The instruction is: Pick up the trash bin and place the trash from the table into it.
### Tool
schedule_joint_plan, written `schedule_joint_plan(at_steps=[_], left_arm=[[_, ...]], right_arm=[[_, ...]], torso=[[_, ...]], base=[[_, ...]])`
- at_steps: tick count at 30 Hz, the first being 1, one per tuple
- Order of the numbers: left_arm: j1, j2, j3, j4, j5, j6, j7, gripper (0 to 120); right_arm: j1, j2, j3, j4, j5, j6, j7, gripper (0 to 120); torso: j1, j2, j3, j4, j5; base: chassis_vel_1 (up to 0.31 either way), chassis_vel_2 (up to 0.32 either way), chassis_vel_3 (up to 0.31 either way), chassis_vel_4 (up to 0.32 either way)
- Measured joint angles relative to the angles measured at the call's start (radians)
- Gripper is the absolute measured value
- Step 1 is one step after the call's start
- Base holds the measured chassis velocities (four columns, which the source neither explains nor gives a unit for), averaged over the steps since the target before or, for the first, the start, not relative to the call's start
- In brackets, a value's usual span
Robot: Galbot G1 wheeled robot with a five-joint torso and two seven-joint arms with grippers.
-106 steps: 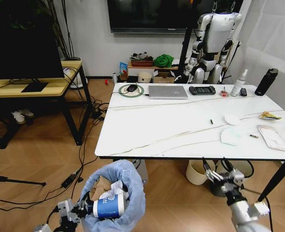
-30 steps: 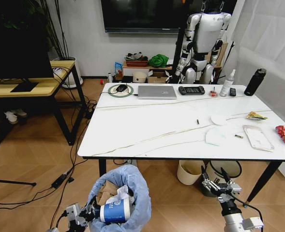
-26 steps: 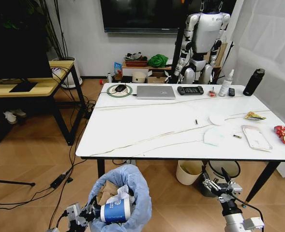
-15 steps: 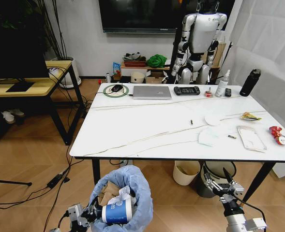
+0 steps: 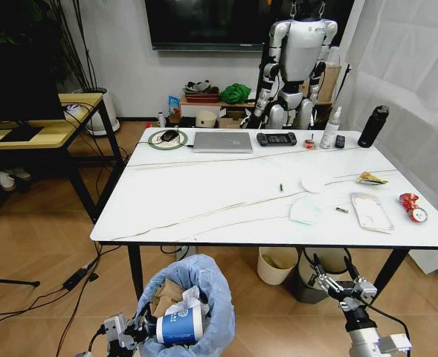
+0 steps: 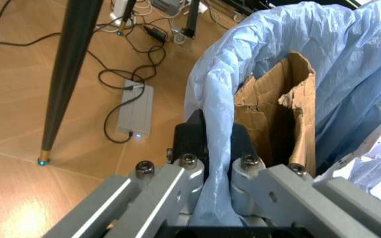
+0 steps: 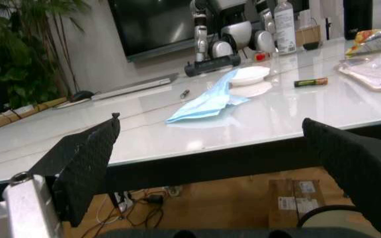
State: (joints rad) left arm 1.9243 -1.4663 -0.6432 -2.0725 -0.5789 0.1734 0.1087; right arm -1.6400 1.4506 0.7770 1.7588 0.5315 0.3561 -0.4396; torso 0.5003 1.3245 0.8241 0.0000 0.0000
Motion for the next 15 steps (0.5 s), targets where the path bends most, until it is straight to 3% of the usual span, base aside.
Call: schedule_joint_plan(at_steps=[15], left_arm=[[0.002, -0.009, 0.007, -0.001, 0.009, -0.002, 0.000, 0]], right_arm=[[0.006, -0.012, 0.010, -0.007, 0.008, 0.005, 0.000, 100]], torso=[[0.000, 0.000, 0.000, 0.0000, 0.0000]], base=[[-0.080, -0.081, 0.077, 0.078]])
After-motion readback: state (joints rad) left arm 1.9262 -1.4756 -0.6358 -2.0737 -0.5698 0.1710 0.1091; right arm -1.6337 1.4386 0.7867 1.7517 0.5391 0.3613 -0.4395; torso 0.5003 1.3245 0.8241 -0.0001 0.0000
